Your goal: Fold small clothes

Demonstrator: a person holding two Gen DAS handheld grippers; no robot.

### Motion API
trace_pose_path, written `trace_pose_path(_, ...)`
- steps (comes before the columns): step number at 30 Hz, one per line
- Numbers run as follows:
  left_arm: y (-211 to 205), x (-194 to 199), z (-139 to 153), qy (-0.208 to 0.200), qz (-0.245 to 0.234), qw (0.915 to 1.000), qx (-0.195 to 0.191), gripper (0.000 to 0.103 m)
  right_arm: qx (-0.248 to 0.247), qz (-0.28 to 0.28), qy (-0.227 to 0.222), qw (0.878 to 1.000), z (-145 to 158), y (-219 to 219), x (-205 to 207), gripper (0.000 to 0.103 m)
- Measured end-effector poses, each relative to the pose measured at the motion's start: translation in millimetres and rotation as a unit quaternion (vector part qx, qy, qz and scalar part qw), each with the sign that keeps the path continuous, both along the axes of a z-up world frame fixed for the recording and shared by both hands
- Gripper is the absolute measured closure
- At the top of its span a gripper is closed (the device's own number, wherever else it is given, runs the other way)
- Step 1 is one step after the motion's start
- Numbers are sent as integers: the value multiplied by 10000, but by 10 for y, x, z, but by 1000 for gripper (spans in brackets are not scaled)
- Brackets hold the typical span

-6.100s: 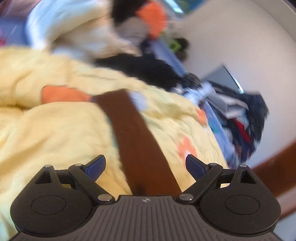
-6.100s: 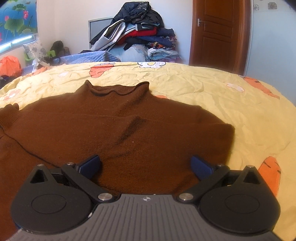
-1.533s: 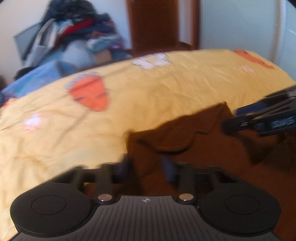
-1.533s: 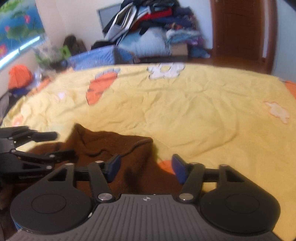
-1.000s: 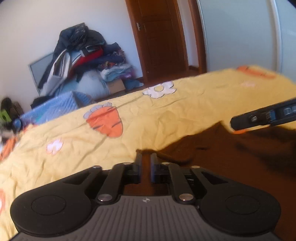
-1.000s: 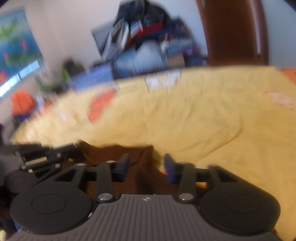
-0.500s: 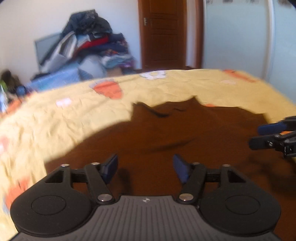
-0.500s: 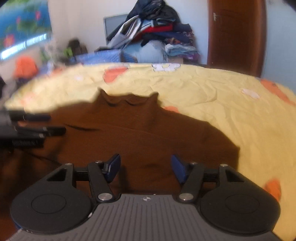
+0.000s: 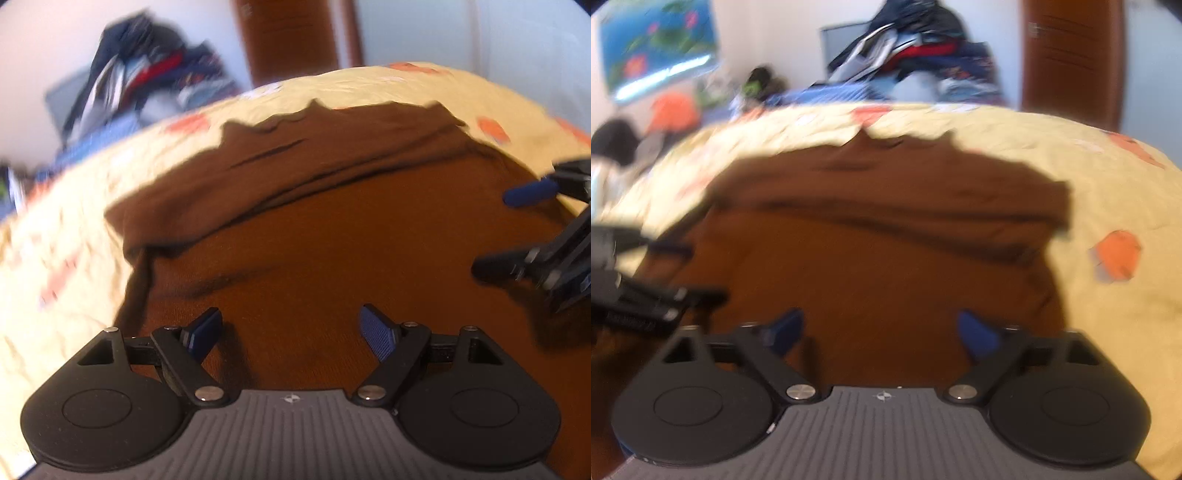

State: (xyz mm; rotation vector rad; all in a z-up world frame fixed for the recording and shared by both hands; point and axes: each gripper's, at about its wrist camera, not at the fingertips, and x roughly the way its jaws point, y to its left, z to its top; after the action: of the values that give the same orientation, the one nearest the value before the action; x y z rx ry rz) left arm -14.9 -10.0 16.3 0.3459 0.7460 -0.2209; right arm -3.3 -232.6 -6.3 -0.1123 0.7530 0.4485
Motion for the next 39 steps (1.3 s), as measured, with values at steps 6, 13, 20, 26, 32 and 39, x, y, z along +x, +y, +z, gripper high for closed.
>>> trace_pose_path(6,415,-342,178,75,240,9997,-72,21,-18,-335,-78,9994,41,-215,-317,4)
trace_pose_path(13,1542,-790,611,86,1114,9837,-1407,21,662,-935,40,9934,229,-854,-748,1)
trace_pose_path(20,1812,-544,70,1631,1565,8750,-4281,21,2517,-1253,1333,9504,45,-1305,-624,4)
trace_pose_path(26,1595,-558,-51,1546,1530,8726,-4373,23,3044,-1144,1938,9256,-11,-1404,-433,30)
trace_pose_path(32,1626,-572,-76,1493,1738,8991,-3730,101,2810,-1276,2104,9276,-95,-1489,-422,90)
trace_pose_path(39,1739,-757,-104,1306,1762,9126,-3450,102,2646,-1623,1483,9390,65,-1823,-653,92)
